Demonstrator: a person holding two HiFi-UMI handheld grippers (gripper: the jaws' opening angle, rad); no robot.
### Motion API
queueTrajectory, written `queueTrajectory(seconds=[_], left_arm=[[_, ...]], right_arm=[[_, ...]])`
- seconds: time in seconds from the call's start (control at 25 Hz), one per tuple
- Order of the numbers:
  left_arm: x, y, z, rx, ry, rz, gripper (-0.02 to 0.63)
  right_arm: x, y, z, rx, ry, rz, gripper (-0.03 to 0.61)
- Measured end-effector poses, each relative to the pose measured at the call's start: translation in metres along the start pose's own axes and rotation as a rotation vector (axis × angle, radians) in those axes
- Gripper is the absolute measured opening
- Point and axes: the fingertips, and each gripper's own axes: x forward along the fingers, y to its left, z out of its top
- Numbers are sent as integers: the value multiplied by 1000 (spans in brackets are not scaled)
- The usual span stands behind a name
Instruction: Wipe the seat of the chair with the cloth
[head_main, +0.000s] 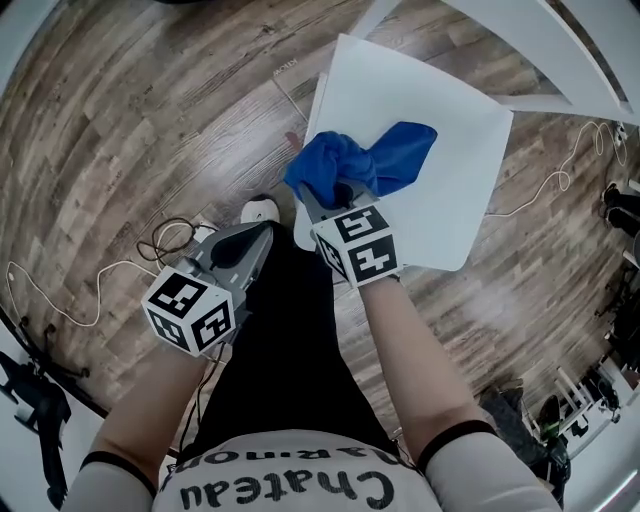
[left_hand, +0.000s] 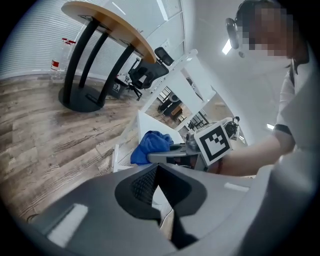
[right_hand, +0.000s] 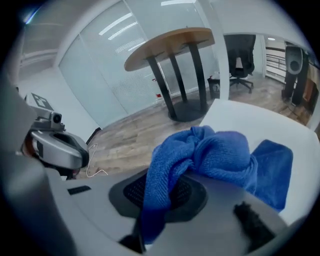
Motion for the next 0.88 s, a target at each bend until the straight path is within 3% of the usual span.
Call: queueTrajectory(seconds=[0.16,0.44,0.88], left_arm=[[0,-1,2,4,1,-9,5],[11,-12,6,32,22,-41,5],[28,-30,5,80,75,-93,5]], right_arm=[[-5,-12,-5,-7,-10,-53,58],[-47,-72,-29,173,-90,-204,57],[-126,-160,-89,351,-157,-452,55]])
